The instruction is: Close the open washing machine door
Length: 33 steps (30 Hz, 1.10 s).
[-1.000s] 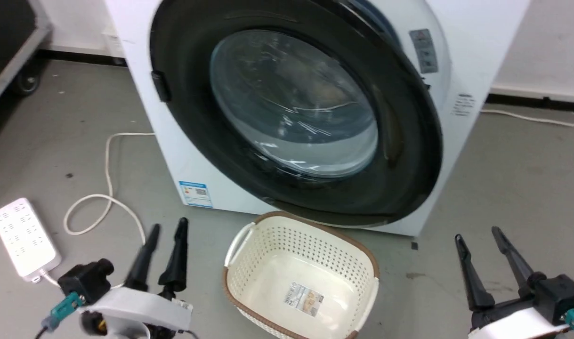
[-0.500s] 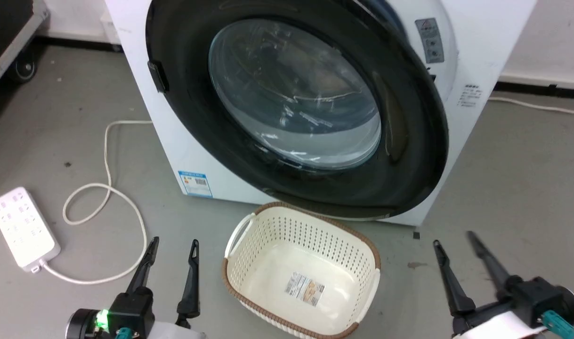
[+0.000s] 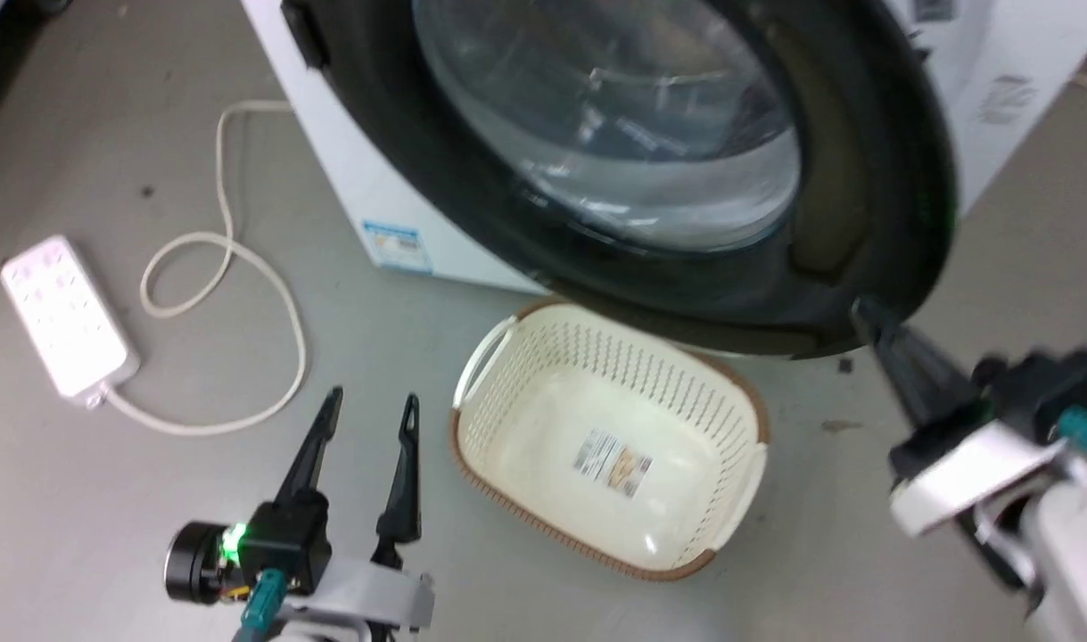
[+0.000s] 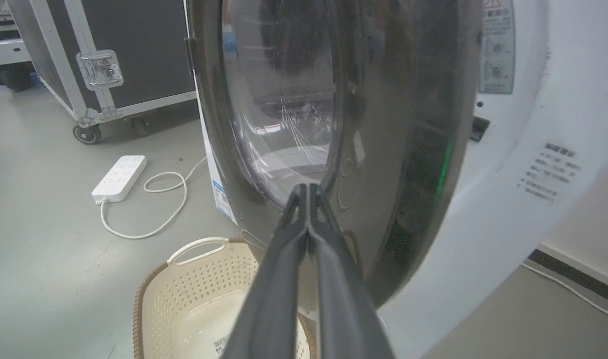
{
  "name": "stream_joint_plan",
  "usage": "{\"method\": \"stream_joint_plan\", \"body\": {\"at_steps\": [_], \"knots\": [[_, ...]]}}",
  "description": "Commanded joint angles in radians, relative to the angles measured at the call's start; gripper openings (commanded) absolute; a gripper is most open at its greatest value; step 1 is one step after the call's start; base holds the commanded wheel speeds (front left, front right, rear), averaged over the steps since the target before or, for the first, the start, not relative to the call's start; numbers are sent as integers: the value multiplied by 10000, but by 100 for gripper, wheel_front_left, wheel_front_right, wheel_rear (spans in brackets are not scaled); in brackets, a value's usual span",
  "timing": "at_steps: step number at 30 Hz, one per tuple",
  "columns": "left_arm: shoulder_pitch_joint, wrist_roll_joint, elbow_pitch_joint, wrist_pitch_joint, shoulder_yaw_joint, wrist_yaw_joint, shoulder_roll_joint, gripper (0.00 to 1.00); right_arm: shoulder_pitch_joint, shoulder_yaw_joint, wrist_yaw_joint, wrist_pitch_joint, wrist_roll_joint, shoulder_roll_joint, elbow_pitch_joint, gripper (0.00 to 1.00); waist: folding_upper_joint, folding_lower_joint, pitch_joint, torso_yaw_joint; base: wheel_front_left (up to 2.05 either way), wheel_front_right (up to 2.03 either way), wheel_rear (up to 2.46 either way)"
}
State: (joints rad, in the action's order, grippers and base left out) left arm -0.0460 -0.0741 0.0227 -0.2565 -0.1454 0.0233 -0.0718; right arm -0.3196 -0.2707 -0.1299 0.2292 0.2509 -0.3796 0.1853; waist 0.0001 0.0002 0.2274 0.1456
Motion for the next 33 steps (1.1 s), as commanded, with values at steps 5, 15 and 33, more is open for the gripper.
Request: {"method": "stream_joint_plan", "body": {"at_steps": [5,15,33], "knots": [[-538,-14,-16,-53,-131,136,117,100,-1536,-360,-8,-209,1008,-847,527,0,-1,-2,975,700,0,0,0],[-907,-165,-160,-53,-319,324,197,100,-3983,-758,-8,-724,2647,-2100,1764,0,-1,-2,1631,1145,0,0,0],[-1190,-389,-143,-53,-568,566,214,100,-6006,-823,-8,-559,3372,-2166,4345,0,-1,-2,1624,1247,0,0,0]]}}
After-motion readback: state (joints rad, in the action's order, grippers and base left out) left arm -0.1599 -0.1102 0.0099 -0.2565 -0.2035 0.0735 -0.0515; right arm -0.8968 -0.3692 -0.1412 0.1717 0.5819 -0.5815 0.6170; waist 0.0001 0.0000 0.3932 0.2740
